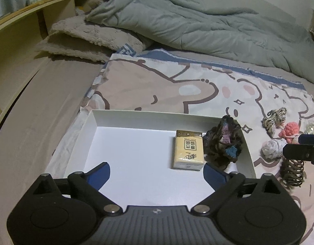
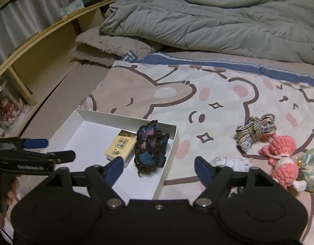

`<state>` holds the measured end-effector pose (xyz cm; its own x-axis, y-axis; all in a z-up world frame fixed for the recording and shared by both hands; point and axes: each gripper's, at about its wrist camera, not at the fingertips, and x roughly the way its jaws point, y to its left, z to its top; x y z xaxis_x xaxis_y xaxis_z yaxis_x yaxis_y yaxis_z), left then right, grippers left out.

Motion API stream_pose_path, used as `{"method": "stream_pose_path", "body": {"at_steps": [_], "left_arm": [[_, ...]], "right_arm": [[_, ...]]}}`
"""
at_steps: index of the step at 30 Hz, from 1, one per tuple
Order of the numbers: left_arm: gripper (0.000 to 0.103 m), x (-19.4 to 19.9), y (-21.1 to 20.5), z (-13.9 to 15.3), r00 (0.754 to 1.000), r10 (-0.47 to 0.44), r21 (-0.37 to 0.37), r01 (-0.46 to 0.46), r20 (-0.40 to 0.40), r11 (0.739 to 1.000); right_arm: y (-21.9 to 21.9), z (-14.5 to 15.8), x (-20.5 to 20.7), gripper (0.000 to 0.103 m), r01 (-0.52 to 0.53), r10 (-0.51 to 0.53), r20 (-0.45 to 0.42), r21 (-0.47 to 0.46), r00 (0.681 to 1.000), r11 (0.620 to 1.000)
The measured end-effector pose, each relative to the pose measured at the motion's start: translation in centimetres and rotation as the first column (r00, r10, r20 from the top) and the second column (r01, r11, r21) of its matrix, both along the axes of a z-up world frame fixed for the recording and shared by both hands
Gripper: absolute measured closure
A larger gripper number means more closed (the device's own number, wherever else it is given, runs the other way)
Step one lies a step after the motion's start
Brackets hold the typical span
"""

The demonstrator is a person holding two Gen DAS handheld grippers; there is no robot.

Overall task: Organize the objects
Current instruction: 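Withdraw both tools from the box back toward the remaining items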

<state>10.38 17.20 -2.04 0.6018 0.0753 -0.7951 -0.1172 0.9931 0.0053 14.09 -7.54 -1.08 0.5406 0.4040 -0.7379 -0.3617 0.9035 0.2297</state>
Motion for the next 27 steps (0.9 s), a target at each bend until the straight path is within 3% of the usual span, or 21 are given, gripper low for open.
{"method": "stream_pose_path", "body": {"at_steps": [4,10,27], "left_arm": [[0.000,-1.1,0.1,0.7,1.000,0.009,-0.009,-0.009,0.020,1.000],[0.000,-2.6,0.2,1.8,0.999,0.022,-0.026,-0.021,0.048,0.999],[0.000,-4.6,-1.5,4.0,0.994,0.018,-0.038,-0.014,0.110,0.999]], "right_arm": [[-0.3,0.3,-0.7,0.010,0.013,-0.013,0.024,-0.012,1.000,1.000],[-0.5,0.6,-1.7,0.000,0.029,-0.027,0.066,-0.038,0.997,0.999],[-2.1,1.5,-3.4,0.000,0.069,-0.062,0.122,-0.049,0.991,0.996]]}}
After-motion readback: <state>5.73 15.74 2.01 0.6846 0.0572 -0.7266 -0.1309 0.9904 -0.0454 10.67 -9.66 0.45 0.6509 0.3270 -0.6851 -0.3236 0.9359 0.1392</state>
